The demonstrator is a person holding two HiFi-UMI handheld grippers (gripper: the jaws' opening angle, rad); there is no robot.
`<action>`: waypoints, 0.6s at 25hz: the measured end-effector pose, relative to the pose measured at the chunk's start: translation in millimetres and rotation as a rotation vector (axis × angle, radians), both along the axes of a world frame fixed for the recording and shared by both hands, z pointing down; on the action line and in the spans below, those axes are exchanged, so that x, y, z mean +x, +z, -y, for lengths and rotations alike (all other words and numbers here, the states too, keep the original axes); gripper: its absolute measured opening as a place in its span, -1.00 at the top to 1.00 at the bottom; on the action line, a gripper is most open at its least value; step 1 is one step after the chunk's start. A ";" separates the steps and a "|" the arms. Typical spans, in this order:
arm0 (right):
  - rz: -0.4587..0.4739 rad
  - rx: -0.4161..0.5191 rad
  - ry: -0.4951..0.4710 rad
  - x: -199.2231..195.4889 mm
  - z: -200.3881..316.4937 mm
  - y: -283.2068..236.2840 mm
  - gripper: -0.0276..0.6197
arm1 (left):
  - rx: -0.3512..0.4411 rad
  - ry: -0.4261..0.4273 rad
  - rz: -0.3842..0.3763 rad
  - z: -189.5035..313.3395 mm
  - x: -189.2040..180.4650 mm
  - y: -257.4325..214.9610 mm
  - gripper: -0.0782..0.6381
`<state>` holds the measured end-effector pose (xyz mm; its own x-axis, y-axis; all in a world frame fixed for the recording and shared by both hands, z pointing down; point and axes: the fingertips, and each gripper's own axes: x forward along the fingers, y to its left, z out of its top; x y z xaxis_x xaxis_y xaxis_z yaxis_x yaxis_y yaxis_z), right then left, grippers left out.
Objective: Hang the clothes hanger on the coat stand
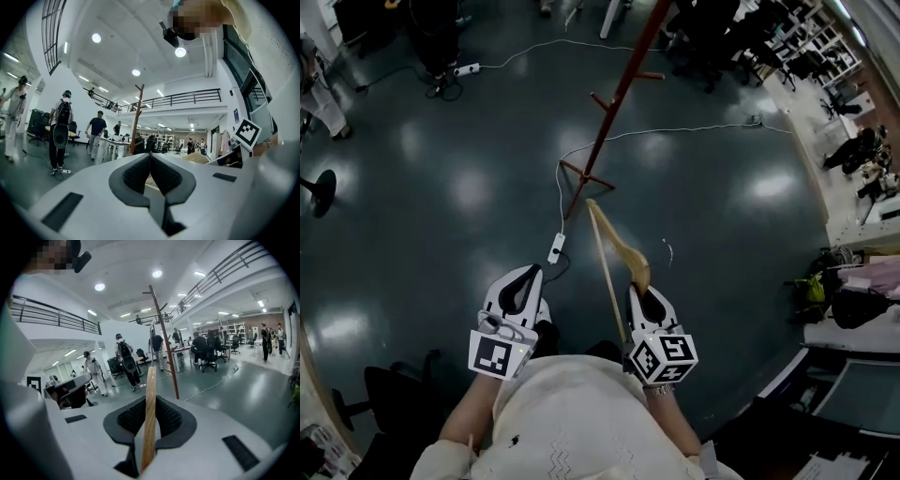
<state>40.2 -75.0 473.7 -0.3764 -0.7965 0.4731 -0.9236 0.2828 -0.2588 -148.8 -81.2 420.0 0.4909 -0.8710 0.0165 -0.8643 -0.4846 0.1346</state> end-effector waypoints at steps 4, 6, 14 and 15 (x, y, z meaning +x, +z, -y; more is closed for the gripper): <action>-0.063 0.032 0.094 -11.5 34.6 -3.8 0.70 | 0.007 0.012 -0.012 33.7 -33.3 -2.6 0.75; -0.099 0.059 0.130 -11.2 55.7 -9.7 0.70 | 0.018 0.022 -0.020 43.7 -37.3 -7.2 0.75; -0.272 0.147 0.290 -2.1 148.8 -6.8 0.70 | 0.047 0.007 -0.066 62.4 -41.6 -19.6 0.75; -0.282 0.147 0.303 -1.7 161.2 -2.1 0.70 | 0.047 -0.007 -0.074 63.0 -43.6 -20.6 0.75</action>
<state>38.5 -236.1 471.6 0.0118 -0.9177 0.3972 -0.9993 0.0037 0.0382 -192.5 -144.2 399.4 0.4835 -0.8733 -0.0604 -0.8561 -0.4861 0.1755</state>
